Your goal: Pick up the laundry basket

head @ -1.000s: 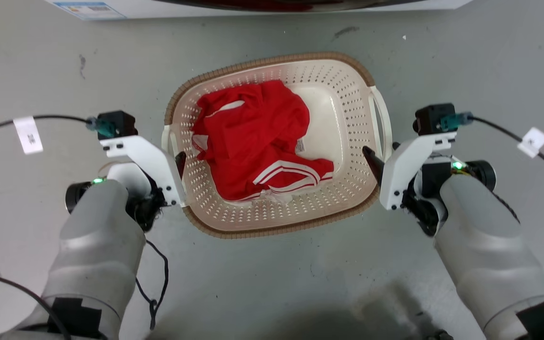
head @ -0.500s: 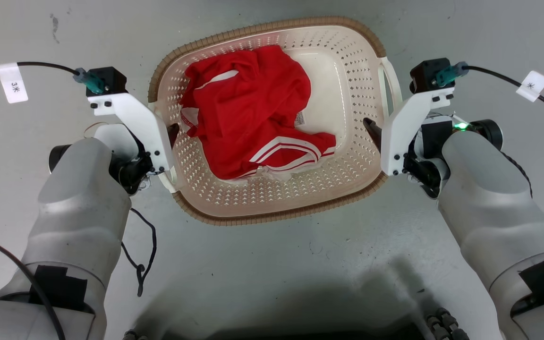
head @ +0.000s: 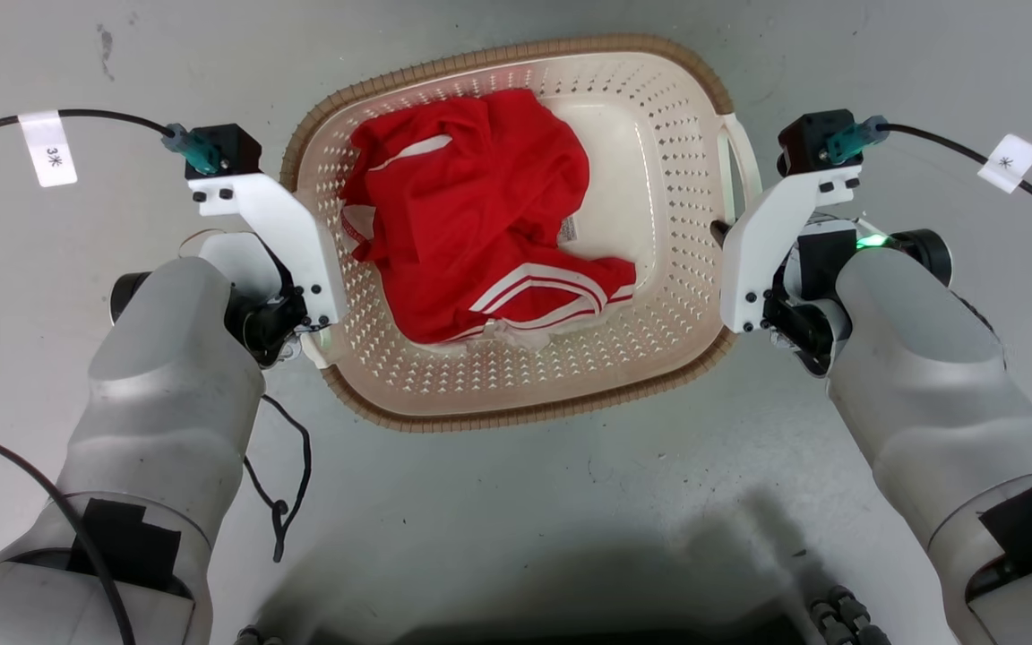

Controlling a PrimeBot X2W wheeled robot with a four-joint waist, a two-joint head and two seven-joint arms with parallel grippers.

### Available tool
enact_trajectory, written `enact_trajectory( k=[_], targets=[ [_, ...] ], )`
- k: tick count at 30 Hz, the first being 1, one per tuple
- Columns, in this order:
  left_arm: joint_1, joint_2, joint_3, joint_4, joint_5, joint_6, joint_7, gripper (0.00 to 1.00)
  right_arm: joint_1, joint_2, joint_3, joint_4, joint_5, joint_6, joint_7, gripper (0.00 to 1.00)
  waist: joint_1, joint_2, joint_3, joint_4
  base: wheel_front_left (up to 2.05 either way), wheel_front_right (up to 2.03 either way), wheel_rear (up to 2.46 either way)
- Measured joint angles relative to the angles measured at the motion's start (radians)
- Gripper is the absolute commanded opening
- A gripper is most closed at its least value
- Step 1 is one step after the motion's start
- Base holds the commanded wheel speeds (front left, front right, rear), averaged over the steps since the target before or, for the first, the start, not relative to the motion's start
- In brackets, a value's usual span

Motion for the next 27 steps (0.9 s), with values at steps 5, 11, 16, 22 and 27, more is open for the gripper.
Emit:
enact_trajectory(
  k=[5,11,16,22,27],
  targets=[
    [0.0,0.0,-0.036,0.01,-0.009,0.0,0.026,0.0,0.015,0.0,0.029,-0.004,0.046,0.0,0.039,0.0,0.0,0.0,-0.031,0.001,0.0,0.0,0.0],
    [0.003,-0.002,-0.065,0.024,-0.037,0.0,0.079,0.0,0.037,-0.007,0.064,-0.02,0.107,-0.002,0.109,0.0,0.0,0.0,-0.099,0.002,0.0,0.0,0.0],
    [0.024,-0.007,-0.083,0.035,-0.069,0.001,0.139,0.0,0.061,-0.018,0.09,-0.025,0.159,-0.002,0.193,0.0,-0.0001,0.0,-0.172,0.003,0.0,0.0,0.0],
    [0.053,-0.007,-0.099,0.044,-0.108,0.001,0.213,0.0,0.093,-0.026,0.112,-0.026,0.222,-0.002,0.308,0.0,-0.0001,0.0,-0.272,0.002,0.0,0.0,0.0],
    [0.073,-0.007,-0.11,0.055,-0.132,0.001,0.268,0.0,0.105,-0.032,0.126,-0.022,0.26,-0.002,0.4,0.0,-0.0002,0.0,-0.362,0.001,0.0,0.0,0.0]
  ],
)
